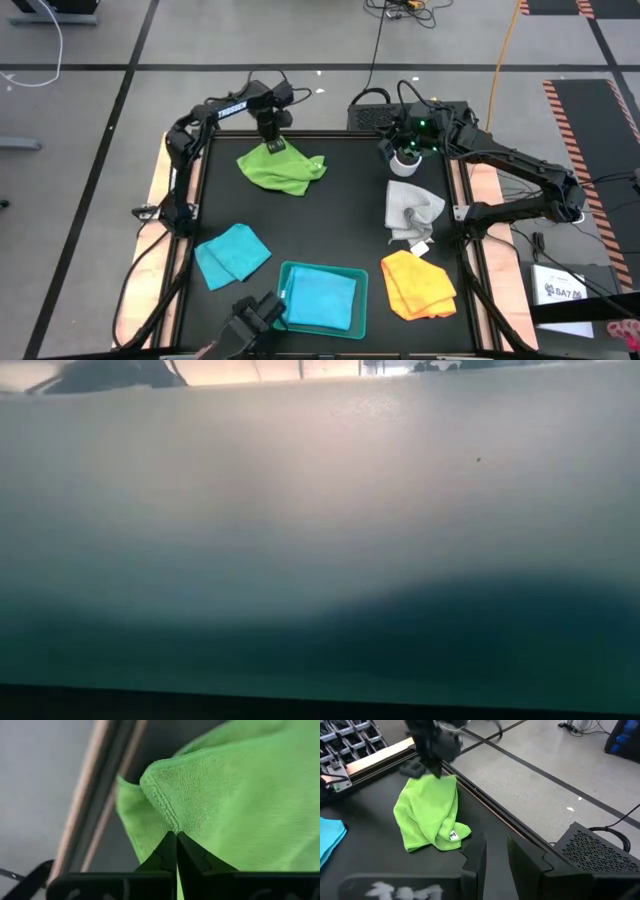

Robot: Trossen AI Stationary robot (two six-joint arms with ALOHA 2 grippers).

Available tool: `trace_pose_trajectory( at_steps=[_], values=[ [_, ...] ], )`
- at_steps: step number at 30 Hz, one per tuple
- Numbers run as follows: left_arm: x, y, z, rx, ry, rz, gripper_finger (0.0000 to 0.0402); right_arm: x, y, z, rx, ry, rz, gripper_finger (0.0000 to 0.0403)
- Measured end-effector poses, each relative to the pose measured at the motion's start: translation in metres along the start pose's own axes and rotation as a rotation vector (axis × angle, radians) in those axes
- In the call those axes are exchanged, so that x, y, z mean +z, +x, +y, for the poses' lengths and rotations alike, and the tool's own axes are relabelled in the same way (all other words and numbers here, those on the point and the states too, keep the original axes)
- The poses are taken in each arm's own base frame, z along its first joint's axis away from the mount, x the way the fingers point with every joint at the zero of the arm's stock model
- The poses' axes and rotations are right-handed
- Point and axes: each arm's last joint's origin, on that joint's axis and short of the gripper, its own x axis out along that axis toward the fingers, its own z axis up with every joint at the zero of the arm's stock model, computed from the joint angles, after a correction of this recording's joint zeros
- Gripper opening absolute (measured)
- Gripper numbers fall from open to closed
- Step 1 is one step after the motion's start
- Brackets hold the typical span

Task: Fold microfiber towels
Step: Fold the green microfiber cloth into the bin

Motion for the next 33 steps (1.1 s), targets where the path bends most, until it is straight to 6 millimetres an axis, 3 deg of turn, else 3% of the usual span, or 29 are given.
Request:
trace_pose_trajectory(
  at_steps=[12,17,22,29,33],
  values=[
    [-0.032,-0.125,-0.043,0.115,-0.107,-0.397,0.0001,-0.001,0.000,0.000,0.003,-0.044,0.008,0.0067],
    [-0.049,-0.168,-0.059,0.184,-0.180,-0.588,0.0001,-0.003,0.004,0.003,0.097,-0.080,0.039,0.0067],
    [-0.058,-0.187,-0.066,0.224,-0.204,-0.683,0.0001,-0.019,0.023,0.004,0.180,-0.142,0.090,0.0067],
    [-0.057,-0.186,-0.066,0.222,-0.205,-0.682,0.0001,-0.050,0.072,0.002,0.296,-0.123,0.151,0.0073],
    [-0.056,-0.183,-0.068,0.214,-0.207,-0.667,0.0001,-0.050,0.099,0.003,0.321,-0.157,0.068,0.0089]
  ],
)
